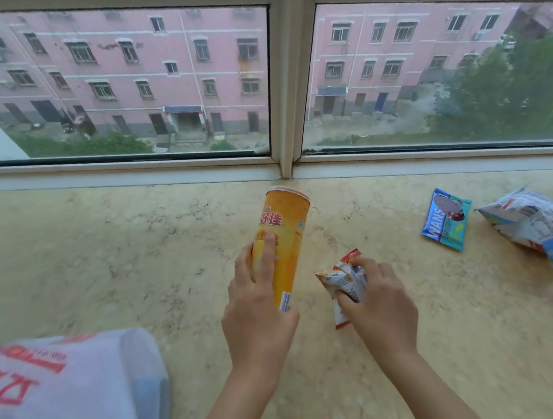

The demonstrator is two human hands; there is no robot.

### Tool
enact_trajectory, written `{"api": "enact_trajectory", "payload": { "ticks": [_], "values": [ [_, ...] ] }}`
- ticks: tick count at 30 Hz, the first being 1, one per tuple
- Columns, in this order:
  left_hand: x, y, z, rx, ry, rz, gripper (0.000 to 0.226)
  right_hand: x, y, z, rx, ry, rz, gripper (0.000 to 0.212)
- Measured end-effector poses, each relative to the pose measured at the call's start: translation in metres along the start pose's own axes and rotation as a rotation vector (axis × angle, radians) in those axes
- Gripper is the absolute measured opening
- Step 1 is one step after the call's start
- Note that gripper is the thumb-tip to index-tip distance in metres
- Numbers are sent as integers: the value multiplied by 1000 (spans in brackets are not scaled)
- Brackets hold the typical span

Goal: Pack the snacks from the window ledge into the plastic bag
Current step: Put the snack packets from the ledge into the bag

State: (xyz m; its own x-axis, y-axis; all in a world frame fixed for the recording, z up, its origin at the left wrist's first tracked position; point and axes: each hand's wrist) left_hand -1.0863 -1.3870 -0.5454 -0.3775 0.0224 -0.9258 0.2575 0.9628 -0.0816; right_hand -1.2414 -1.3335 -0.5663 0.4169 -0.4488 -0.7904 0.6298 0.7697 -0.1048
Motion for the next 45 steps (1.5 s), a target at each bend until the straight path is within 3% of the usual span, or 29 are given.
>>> {"api": "enact_trajectory", "payload": {
  "ticks": [6,13,20,29,35,40,45],
  "values": [
    [-53,73,10,37,71,31,119,-36,86,35,-31,-56,11,43],
    [-121,134,21,99,120,-21,114,-78,157,83,-11,-167,-7,43],
    [-191,198,46,99,151,-87,115,-108,219,126,-115,-256,-40,42],
    [-305,322,132,-88,156,-127,119,-135,317,215,-300,-380,4,42],
    [-318,351,200,-298,-69,-46,119,-105,356,267,-440,-296,105,43],
    [-300,336,236,-331,-162,-33,109,-60,388,296,-476,-223,174,45],
    [-283,301,258,-387,-102,-55,101,-19,407,306,-452,-234,274,49]
  ]
}}
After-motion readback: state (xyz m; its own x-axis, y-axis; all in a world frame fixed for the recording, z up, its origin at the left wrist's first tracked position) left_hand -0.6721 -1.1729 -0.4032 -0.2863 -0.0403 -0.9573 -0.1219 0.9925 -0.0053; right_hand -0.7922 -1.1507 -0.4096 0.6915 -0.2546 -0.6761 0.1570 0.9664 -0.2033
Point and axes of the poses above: each hand's wrist, its own y-axis away from the middle knuckle, its own x-axis out of the palm, z = x × y, and after that the axes turned 10 degrees about -y, right-handed
